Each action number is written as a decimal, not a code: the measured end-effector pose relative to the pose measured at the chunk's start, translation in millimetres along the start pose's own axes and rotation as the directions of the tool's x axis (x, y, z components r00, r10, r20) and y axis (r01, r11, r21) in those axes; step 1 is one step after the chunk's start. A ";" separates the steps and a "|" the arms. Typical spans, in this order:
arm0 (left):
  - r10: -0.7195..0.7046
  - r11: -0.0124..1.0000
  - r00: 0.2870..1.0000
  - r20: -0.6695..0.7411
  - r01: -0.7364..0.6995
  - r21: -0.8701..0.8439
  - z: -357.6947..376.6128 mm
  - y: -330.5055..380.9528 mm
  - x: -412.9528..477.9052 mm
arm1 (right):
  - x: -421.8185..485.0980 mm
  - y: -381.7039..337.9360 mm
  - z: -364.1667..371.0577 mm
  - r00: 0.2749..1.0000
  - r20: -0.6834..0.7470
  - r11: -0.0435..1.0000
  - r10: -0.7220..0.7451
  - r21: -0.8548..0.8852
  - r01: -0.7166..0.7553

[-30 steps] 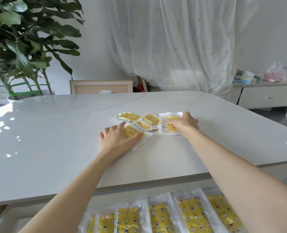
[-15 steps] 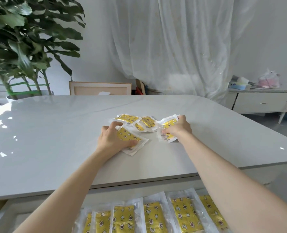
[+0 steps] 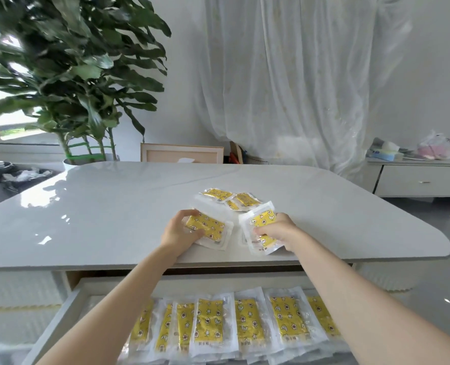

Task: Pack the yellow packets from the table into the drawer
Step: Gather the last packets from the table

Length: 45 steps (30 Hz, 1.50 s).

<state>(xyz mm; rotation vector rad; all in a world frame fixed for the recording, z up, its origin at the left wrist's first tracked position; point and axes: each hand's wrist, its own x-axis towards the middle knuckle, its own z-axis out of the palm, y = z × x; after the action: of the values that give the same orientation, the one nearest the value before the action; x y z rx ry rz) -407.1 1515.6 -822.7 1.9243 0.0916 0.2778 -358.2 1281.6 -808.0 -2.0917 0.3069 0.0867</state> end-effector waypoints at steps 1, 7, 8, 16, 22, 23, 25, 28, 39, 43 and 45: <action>-0.014 1.000 1.000 0.008 0.014 -0.025 -3.9 1.9 -7.7 | -5.3 -1.0 1.0 0.999 0.042 1.000 -0.001 -0.017 0.002; -0.133 0.971 0.974 0.183 0.165 -0.174 -34.5 12.5 -48.8 | -50.0 -18.6 14.7 0.978 0.199 0.977 -0.068 -0.187 0.106; -0.116 0.967 0.970 0.211 0.159 -0.200 -40.6 14.0 -55.4 | -55.2 -20.8 17.3 0.973 0.216 0.970 -0.079 -0.208 0.125; -0.139 0.914 0.940 0.312 0.243 -0.325 -104.7 4.4 -103.3 | -112.6 -39.8 28.5 0.863 0.482 0.929 -0.147 -0.233 0.288; -0.203 0.945 0.878 0.434 0.292 -0.147 -139.1 -16.9 -121.9 | -149.3 -30.0 43.3 0.774 0.629 0.928 -0.071 -0.243 0.283; -0.228 0.960 0.874 0.429 0.275 -0.051 -137.8 -20.3 -123.1 | -149.9 -25.8 46.8 0.771 0.636 0.925 -0.043 -0.266 0.271; -0.272 0.957 0.868 0.417 0.199 0.210 -132.1 -26.7 -123.6 | -150.0 -16.7 52.4 0.774 0.633 0.920 0.009 -0.309 0.241; -0.312 0.870 0.849 0.427 0.075 0.487 -119.0 -37.9 -119.2 | -146.6 -2.0 60.8 0.781 0.623 0.926 0.049 -0.322 0.199; -0.315 0.782 0.854 0.415 -0.015 0.623 -72.5 -86.3 -68.5 | -112.4 48.1 83.3 0.881 0.469 0.979 0.059 -0.199 0.041; -0.210 0.584 0.900 0.382 -0.197 0.787 -63.9 -102.8 -59.2 | -102.0 64.0 91.5 0.901 0.430 0.995 0.057 -0.103 -0.014; -0.151 0.495 0.916 0.372 -0.256 0.830 -63.2 -104.5 -61.7 | -98.5 70.3 95.2 0.907 0.416 0.997 0.065 -0.063 -0.042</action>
<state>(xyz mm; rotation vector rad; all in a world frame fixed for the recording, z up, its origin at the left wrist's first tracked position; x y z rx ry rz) -474.6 1599.1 -907.6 2.9962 -0.1441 -0.2061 -465.1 1346.7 -897.7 -2.0534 0.0999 0.5749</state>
